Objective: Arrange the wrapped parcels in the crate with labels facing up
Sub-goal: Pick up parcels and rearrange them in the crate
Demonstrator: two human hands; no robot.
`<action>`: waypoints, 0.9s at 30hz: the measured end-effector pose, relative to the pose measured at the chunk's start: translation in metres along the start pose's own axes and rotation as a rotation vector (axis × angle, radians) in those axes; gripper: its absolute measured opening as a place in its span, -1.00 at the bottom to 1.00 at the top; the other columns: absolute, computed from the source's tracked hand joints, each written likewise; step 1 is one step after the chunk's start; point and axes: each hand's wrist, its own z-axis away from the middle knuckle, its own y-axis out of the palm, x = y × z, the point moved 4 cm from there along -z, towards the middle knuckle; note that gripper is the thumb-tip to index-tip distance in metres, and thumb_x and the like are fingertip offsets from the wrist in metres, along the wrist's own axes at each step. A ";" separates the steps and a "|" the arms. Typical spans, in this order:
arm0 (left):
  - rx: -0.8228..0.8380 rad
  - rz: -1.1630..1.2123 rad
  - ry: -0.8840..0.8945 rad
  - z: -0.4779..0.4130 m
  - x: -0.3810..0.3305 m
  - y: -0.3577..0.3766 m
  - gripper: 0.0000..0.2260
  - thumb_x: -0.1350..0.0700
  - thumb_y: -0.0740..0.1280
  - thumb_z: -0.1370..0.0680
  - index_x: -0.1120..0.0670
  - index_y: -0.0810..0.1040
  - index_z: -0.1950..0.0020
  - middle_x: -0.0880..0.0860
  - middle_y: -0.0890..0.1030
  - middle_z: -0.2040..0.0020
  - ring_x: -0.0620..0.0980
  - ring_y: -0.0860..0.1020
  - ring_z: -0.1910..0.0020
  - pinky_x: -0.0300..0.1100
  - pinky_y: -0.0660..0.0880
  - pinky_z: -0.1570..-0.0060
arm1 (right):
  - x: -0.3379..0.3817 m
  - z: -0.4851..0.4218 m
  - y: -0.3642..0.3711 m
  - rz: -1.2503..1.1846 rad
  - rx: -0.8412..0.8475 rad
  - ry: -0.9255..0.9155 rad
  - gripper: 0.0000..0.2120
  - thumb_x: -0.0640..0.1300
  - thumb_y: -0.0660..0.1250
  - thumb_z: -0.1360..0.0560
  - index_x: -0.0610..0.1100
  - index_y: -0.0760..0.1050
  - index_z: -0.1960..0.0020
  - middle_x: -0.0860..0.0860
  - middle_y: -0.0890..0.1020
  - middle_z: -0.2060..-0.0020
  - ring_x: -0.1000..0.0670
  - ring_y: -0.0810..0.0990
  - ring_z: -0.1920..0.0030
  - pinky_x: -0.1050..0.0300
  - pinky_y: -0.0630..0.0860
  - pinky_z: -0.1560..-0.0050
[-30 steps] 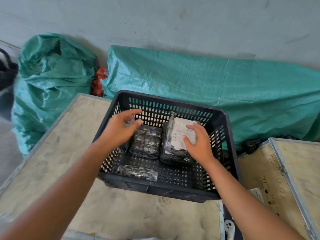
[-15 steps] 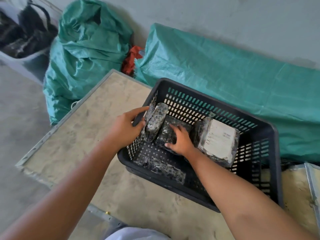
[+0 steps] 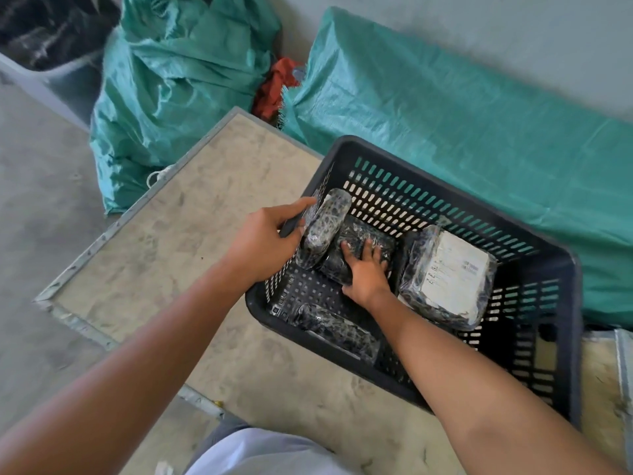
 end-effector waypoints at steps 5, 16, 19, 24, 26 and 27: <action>-0.001 -0.001 -0.002 -0.001 0.001 0.000 -0.57 0.15 0.27 -0.63 -0.33 0.54 -0.36 -0.15 0.71 -0.04 -0.18 0.34 0.61 -0.31 0.33 0.58 | -0.003 0.014 -0.035 -0.256 -0.097 -0.134 -0.04 -0.17 0.56 -0.43 0.06 0.09 -0.66 -0.09 0.56 -0.32 -0.10 0.63 -0.21 0.04 0.60 -0.16; 0.002 -0.027 0.050 0.001 -0.001 -0.001 -0.57 0.15 0.32 -0.62 -0.32 0.54 -0.36 -0.10 0.69 -0.11 -0.15 0.48 0.50 -0.29 0.42 0.52 | -0.020 0.078 -0.102 -0.723 -0.310 -0.223 -0.40 -0.08 0.55 -0.44 0.28 0.50 -0.41 0.21 0.66 -0.21 0.25 0.66 0.23 0.44 0.50 0.25; -0.016 -0.014 0.057 0.002 -0.001 -0.002 -0.56 0.16 0.35 -0.60 -0.32 0.55 -0.36 -0.08 0.67 -0.17 -0.23 0.52 0.53 -0.37 0.40 0.53 | -0.026 0.106 -0.117 -0.818 -0.318 -0.262 -0.42 -0.13 0.54 -0.46 0.28 0.52 -0.39 0.48 0.64 -0.04 0.38 0.65 0.12 0.55 0.47 0.12; -0.082 -0.344 0.225 0.006 -0.023 -0.003 -0.61 0.07 0.45 -0.56 -0.17 0.58 -0.38 0.13 0.36 -0.56 0.16 0.38 -0.48 0.07 0.37 -0.41 | -0.036 0.150 -0.157 -0.938 -0.341 -0.316 -0.43 -0.24 0.54 -0.47 0.23 0.57 -0.36 0.50 0.59 -0.10 0.45 0.60 0.11 0.56 0.47 0.08; -0.045 -0.214 0.335 0.012 -0.048 0.001 -0.61 -0.04 0.49 -0.52 -0.25 0.61 -0.33 0.02 0.27 -0.61 0.06 0.15 -0.60 0.05 0.19 -0.48 | -0.041 0.166 -0.174 -1.002 -0.355 -0.371 -0.45 -0.22 0.55 -0.45 0.20 0.60 -0.35 0.25 0.71 -0.08 0.36 0.54 0.35 0.52 0.44 0.28; 0.034 -0.094 0.359 0.016 -0.062 0.005 -0.61 -0.12 0.50 -0.48 -0.31 0.61 -0.30 -0.05 0.26 -0.61 -0.05 0.17 -0.59 -0.02 0.20 -0.45 | -0.043 0.173 -0.182 -1.025 -0.350 -0.399 -0.46 -0.18 0.56 -0.43 0.21 0.60 -0.34 0.07 0.73 0.04 0.27 0.47 0.43 0.46 0.38 0.35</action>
